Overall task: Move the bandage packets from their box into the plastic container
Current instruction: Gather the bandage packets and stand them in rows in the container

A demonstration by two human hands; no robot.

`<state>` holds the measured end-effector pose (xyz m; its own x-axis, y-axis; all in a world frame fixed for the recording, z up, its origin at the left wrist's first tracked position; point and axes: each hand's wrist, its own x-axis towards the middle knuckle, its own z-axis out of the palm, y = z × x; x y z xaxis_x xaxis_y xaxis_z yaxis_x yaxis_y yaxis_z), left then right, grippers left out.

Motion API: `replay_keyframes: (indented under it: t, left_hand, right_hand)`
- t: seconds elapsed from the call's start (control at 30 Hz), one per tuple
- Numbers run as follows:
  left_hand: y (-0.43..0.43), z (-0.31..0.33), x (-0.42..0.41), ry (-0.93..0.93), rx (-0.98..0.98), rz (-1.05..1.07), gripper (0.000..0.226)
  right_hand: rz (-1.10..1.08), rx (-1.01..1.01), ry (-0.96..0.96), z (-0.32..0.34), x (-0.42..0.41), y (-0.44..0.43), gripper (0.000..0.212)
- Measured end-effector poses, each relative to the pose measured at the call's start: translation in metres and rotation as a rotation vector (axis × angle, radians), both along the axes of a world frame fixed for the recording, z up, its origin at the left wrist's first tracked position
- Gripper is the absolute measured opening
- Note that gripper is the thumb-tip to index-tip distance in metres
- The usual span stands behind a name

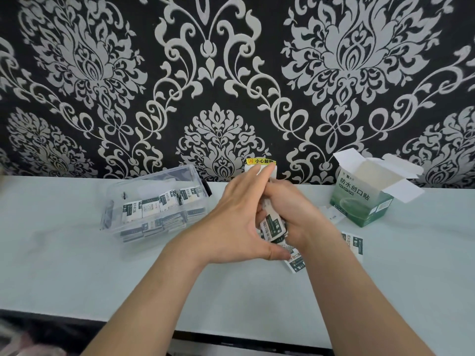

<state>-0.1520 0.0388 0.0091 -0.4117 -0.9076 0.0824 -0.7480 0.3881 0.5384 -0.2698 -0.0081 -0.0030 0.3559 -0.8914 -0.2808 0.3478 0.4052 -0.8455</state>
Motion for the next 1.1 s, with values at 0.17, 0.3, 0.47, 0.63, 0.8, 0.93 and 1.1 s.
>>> replay_keyframes:
  t: [0.17, 0.3, 0.47, 0.63, 0.8, 0.93, 1.1]
  left_hand:
    - [-0.004, -0.006, 0.006, 0.06, -0.075, 0.071, 0.109]
    - [-0.008, -0.009, 0.013, 0.091, -0.14, 0.134, 0.084]
    - [-0.009, -0.009, 0.014, 0.089, -0.127, 0.146, 0.084]
    - [-0.007, 0.0, 0.023, 0.372, -0.009, 0.128, 0.054]
    - [-0.004, 0.009, 0.052, 0.736, 0.125, 0.137, 0.023]
    - [0.004, 0.016, 0.075, 0.866, 0.058, 0.28, 0.021]
    - [0.008, 0.018, 0.109, 0.895, -0.148, 0.569, 0.019]
  right_hand:
    - [0.112, -0.083, 0.149, 0.003, 0.004, 0.006, 0.012]
    - [0.199, -0.114, 0.102, 0.005, 0.001, 0.008, 0.015]
    - [0.232, -0.154, 0.053, 0.005, -0.004, 0.006, 0.019]
    - [0.238, -0.109, 0.003, 0.008, -0.012, 0.005, 0.03]
    - [0.456, -0.134, -0.032, 0.013, 0.004, 0.013, 0.039]
    - [0.519, -0.207, -0.034, 0.02, 0.029, 0.02, 0.041]
    - [0.317, -0.502, 0.336, 0.024, 0.067, 0.027, 0.017]
